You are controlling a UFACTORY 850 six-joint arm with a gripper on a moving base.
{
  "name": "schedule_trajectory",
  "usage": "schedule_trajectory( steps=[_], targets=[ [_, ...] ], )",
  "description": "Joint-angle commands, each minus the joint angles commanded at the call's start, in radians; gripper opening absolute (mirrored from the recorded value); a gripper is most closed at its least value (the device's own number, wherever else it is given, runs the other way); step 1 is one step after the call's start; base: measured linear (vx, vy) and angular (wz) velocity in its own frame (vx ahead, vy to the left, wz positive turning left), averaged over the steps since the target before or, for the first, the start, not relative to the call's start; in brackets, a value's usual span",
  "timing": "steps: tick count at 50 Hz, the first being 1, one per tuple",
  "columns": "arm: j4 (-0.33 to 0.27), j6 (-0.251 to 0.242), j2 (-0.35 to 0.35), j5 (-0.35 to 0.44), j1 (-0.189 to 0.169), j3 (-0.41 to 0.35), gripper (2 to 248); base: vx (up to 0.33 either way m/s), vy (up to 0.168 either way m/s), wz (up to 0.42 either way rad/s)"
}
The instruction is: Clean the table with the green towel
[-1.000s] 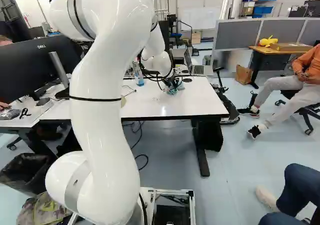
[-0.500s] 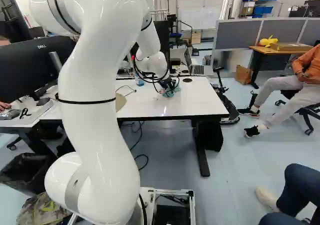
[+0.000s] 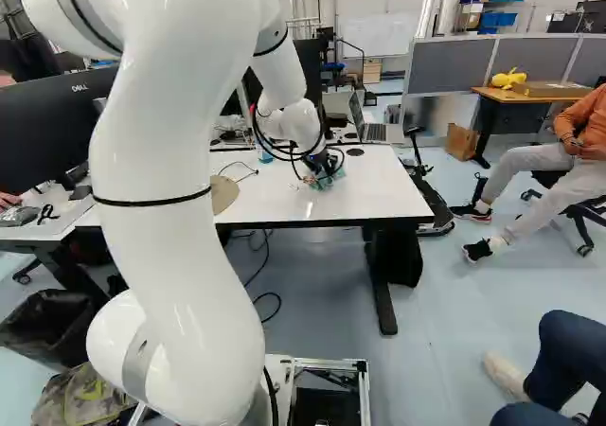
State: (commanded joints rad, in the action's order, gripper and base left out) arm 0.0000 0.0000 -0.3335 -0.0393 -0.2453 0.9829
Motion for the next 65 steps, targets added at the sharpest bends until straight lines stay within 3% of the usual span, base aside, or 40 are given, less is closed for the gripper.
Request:
schedule_trajectory(
  steps=[25,38,65],
  targets=[
    [0.000,0.000,-0.028,0.000,-0.072,0.035,51,0.000,0.000,0.000],
    [0.000,0.000,-0.038,0.000,-0.070,0.051,51,0.000,0.000,0.000],
    [0.000,0.000,0.034,-0.017,-0.062,0.030,51,0.000,0.000,0.000]
  ],
)
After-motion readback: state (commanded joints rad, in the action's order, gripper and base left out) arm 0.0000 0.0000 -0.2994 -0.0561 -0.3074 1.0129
